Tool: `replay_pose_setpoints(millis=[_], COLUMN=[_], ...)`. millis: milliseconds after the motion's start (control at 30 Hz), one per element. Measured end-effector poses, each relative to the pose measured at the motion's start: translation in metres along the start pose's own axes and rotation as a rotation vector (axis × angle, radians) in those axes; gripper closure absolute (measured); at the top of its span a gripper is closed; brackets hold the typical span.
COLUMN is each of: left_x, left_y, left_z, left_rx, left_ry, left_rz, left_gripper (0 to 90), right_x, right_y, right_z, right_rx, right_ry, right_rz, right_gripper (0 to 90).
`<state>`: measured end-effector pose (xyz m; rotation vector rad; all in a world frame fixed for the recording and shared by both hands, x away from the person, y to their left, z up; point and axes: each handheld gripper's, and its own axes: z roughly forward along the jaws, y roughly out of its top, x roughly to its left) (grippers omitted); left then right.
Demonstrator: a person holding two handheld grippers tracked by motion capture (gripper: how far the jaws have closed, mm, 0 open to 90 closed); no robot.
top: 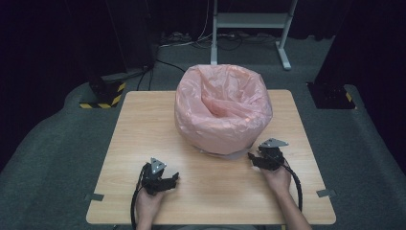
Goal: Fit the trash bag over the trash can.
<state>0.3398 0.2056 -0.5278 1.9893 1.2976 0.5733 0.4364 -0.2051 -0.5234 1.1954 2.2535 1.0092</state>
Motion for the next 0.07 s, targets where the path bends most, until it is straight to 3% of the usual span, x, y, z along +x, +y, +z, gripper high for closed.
replay_pose_setpoints(millis=[67], left_x=[0.0], left_y=[0.0], left_z=[0.0], left_rx=[0.0], left_ry=[0.0], left_rz=[0.0], left_gripper=[22.1], right_x=[-0.0001], right_y=[0.0], right_z=[0.0001], right_rx=[0.0], right_ry=[-0.002], right_rz=[-0.001], right_gripper=[42.5])
